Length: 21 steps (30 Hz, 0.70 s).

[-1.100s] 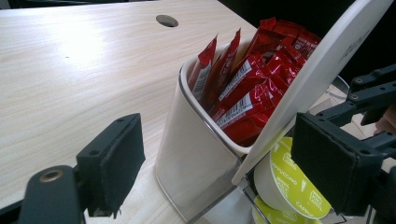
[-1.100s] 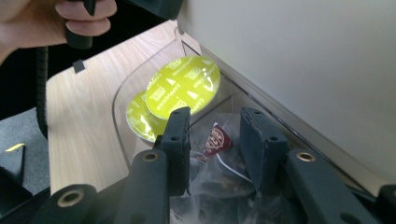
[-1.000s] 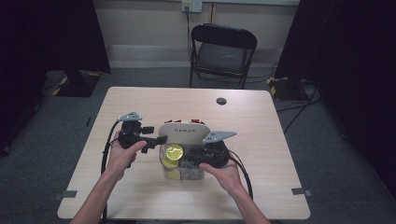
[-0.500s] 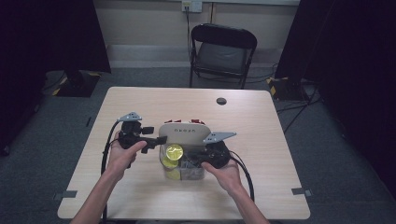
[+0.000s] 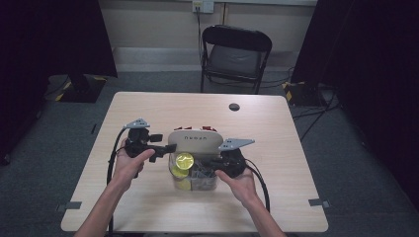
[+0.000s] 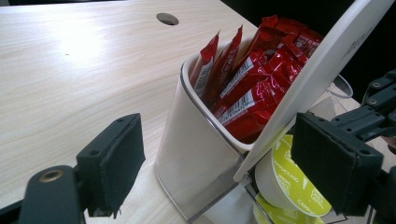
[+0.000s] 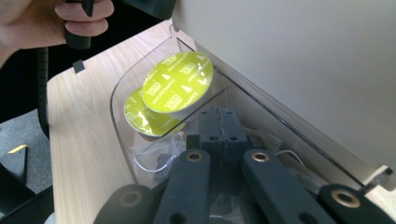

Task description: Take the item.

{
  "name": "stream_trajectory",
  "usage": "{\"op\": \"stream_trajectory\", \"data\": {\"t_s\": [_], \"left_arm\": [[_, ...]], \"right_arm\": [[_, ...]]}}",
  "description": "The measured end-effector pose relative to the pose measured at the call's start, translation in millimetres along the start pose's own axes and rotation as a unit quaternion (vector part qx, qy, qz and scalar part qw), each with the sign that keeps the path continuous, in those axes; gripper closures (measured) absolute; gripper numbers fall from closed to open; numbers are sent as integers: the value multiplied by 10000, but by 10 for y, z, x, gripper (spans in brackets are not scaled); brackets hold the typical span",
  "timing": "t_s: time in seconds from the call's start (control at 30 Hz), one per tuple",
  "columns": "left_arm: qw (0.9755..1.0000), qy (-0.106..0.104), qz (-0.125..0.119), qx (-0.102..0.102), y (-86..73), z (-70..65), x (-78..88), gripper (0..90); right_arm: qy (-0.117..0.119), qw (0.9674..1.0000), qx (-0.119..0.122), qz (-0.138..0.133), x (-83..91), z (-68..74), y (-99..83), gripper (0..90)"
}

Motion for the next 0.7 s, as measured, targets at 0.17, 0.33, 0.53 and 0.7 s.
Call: {"op": "stream_trajectory", "data": {"t_s": [0.17, 0.33, 0.53, 0.7], "left_arm": [[10000, -5, -5, 3, -1, 1, -1, 170], [10000, -17, -16, 6, -1, 2, -3, 169], [10000, -23, -33, 29, -3, 7, -7, 164], [10000, -17, -31, 39, -4, 8, -5, 163]], "right_arm": [[30, 10000, 3, -13, 3, 11, 3, 900], [68, 10000, -3, -51, 26, 23, 10, 900], [121, 9999, -18, -99, 57, 33, 21, 900], [151, 9998, -35, -125, 88, 47, 29, 900]]}}
Point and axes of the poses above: each handheld gripper's, and its own axes: x roughly backward along the jaws, y roughly out of its top, z roughly to its left, the point moved 1 cm from there along -x, roughly forward along the jaws, and after that the axes turned 11 degrees about -x, right-handed, at the moved point
